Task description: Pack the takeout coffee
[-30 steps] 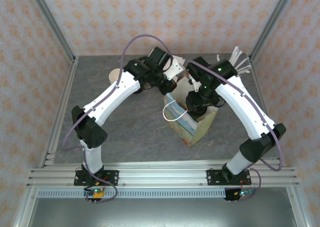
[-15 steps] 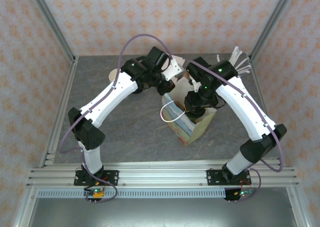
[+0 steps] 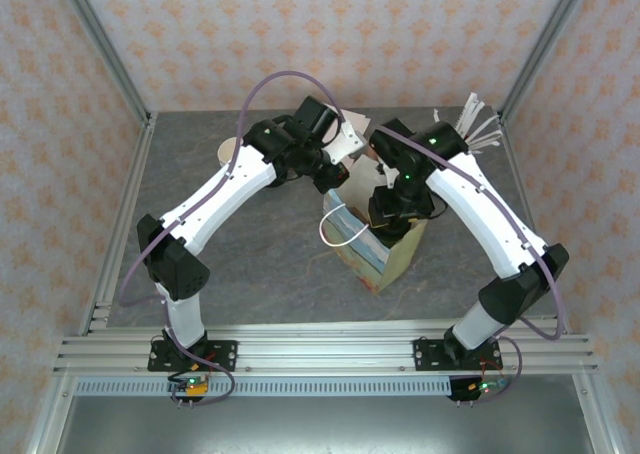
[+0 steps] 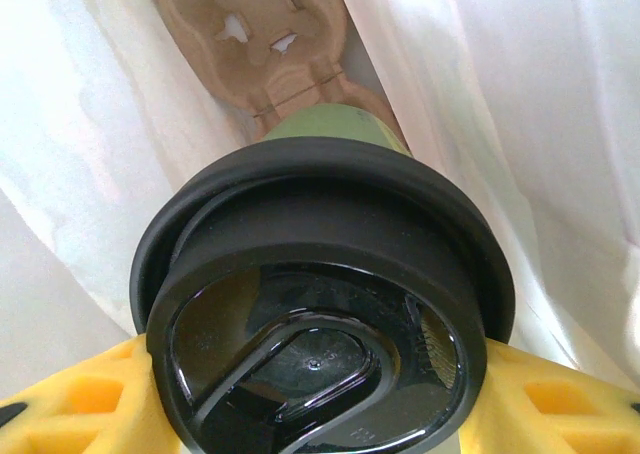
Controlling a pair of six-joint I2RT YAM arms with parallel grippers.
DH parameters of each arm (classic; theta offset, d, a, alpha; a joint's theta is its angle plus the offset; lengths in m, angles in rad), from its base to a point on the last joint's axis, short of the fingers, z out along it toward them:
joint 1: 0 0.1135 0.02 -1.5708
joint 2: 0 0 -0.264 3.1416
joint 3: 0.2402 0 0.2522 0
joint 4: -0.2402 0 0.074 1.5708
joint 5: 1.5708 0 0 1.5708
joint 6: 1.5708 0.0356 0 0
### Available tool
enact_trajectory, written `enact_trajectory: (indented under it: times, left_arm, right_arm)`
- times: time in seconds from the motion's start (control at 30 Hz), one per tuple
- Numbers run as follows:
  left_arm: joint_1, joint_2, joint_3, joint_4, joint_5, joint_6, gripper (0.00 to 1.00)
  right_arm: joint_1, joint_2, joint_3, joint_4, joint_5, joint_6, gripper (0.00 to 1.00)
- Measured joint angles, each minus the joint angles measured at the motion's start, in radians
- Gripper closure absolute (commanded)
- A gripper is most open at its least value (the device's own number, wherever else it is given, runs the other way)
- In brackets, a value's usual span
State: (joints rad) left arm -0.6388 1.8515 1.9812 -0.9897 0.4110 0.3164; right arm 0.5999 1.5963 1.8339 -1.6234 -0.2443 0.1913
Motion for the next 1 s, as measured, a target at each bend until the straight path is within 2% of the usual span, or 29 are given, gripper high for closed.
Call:
enact_trajectory:
  times: [0.63, 1.0]
  left_arm:
    - [0.000, -0.010, -0.013, 0.013, 0.000, 0.000, 0.92]
    - [0.000, -0.010, -0.014, 0.013, -0.002, 0.000, 0.92]
  right_arm:
    - [0.000, 0.066, 0.009, 0.000, 0.040, 0.008, 0.54]
    - [0.000, 0.066, -0.047, 0.002, 0.058, 0.003, 0.53]
